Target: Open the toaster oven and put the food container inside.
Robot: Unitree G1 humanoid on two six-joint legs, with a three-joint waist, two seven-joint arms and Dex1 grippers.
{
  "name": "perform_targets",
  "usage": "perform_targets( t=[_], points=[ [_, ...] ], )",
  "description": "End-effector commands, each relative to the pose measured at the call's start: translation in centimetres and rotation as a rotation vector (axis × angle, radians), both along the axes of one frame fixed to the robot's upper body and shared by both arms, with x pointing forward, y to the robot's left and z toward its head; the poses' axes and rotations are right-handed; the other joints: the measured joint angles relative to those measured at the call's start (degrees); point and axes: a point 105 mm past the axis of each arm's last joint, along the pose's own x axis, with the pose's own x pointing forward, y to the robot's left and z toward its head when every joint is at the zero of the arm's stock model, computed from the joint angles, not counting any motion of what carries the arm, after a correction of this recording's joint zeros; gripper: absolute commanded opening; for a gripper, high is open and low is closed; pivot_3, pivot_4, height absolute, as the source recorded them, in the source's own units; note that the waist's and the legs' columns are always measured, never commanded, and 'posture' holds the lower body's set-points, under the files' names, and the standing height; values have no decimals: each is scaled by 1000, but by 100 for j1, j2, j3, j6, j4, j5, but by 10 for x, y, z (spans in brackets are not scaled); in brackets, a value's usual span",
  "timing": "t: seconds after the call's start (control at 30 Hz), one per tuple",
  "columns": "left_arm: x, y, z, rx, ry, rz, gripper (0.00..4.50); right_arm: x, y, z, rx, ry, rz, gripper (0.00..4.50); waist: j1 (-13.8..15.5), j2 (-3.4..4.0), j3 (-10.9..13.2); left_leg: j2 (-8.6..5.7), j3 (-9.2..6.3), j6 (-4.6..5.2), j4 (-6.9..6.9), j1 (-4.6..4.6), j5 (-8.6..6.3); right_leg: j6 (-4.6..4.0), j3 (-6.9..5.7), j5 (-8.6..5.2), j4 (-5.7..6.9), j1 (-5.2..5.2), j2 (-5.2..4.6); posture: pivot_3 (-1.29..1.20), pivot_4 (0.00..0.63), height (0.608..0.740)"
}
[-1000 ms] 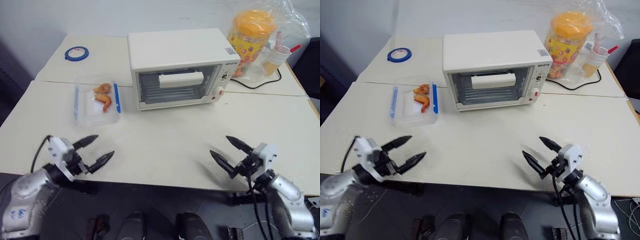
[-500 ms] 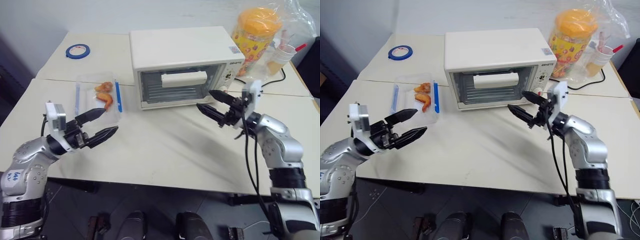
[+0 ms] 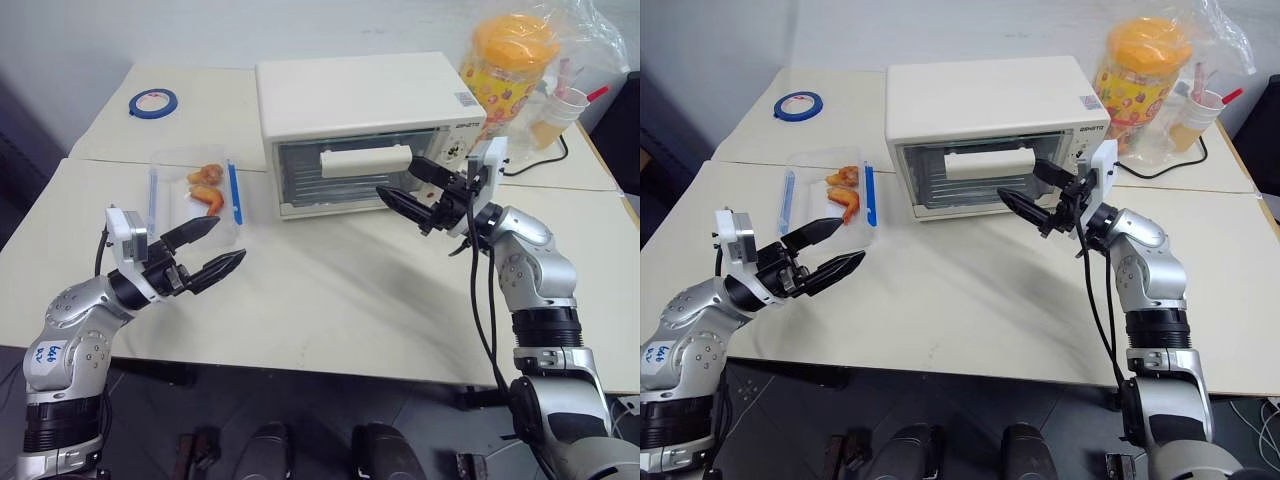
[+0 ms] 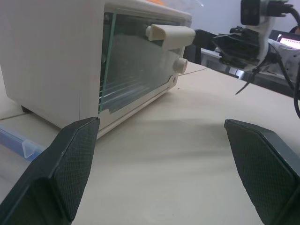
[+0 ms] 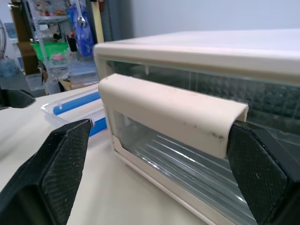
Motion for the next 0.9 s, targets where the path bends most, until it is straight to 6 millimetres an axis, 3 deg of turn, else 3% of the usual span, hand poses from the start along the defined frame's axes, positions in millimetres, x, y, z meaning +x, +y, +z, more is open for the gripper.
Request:
perform_targets(
  t=[0.03,0.13,0.27,0.4,0.5,0.57,0.77,0.9],
  points=[
    [-1,3,7,5,-28,10,4500,-27,9,-3,-89,-47,117,4455,-4,0,0,0,0,0,-2,0,0,0,-1,0,0,0,0,0,150,740],
    [2,5,15,-6,-45,-2,4500,-36,4,-23,-187,-39,109,4455,-43,0,0,0,5,0,0,1,0,0,1,0,-1,1,0,0,150,740],
    [9,3,35,12,-111,-19,3735,-41,-2,-39,-269,-41,94,4500,-61,-1,1,1,3,-3,7,2,2,0,-2,0,6,2,1,0,150,740],
    [33,-7,47,35,-164,-13,2782,-41,-2,-41,-262,-52,77,4500,-79,-1,1,0,-1,-5,9,2,3,0,-8,0,7,5,9,0,150,740],
    [50,-18,43,66,-164,-3,1890,-40,-1,-43,-271,-61,71,4500,-84,-1,1,-4,-1,-5,6,3,3,0,-12,0,5,5,13,0,150,740],
    [59,-28,42,71,-173,-12,1571,-40,-1,-42,-267,-69,62,4500,-96,-1,1,-7,0,-5,3,2,3,1,-12,0,3,4,17,0,150,740],
    [72,-67,26,104,-157,-115,24,-39,-4,-43,-266,-75,35,4500,-95,-4,3,-7,-1,-4,9,-1,4,1,-15,0,4,3,19,0,150,740],
    [70,-83,15,125,-144,-177,24,-43,-12,-49,-264,-61,-5,4500,-92,-5,3,-5,-2,-4,8,0,4,1,-16,0,7,3,20,0,150,740]
  ],
)
